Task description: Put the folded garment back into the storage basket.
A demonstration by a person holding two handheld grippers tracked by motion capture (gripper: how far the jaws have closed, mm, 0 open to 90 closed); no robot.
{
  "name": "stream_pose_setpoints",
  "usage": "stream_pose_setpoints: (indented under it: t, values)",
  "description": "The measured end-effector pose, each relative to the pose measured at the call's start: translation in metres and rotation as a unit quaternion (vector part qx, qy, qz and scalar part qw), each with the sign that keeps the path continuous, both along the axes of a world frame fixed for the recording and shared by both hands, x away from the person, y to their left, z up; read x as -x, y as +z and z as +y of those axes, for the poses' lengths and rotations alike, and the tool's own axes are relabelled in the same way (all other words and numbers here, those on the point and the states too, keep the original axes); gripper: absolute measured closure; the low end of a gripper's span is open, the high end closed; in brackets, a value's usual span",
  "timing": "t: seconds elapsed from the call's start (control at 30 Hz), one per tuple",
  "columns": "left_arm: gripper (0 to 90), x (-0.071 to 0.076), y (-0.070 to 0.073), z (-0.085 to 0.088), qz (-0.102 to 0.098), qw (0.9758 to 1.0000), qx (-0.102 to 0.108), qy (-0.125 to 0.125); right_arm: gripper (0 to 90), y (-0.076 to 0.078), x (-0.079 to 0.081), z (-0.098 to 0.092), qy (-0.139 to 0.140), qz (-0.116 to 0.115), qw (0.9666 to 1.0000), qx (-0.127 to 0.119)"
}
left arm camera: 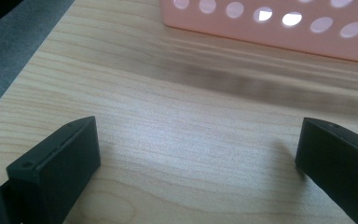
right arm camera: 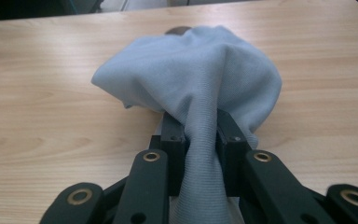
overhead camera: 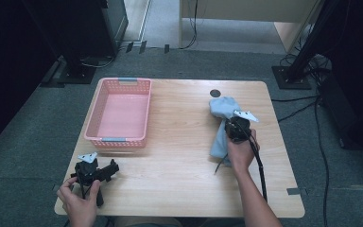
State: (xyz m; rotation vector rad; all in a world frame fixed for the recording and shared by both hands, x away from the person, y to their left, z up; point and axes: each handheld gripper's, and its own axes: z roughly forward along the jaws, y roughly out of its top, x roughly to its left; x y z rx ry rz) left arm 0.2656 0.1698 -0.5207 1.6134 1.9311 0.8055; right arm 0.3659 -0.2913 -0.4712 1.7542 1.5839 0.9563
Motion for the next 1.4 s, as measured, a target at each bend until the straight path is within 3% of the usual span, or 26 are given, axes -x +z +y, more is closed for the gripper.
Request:
stream_pose_setpoints:
  t: [0.8,1.4]
  values:
    - [0.0,0.0,0.0,0.0,0.0,1.0,0.0,0.0,78.4,0.06,-0.009,0.06,0.052,-0.038,0.9979,-0.013]
    - [0.0,0.0,0.0,0.0,0.0,1.0,0.0,0.001,78.4,0.09,-0.015,0.104,0.087,-0.053,0.9946,-0.02]
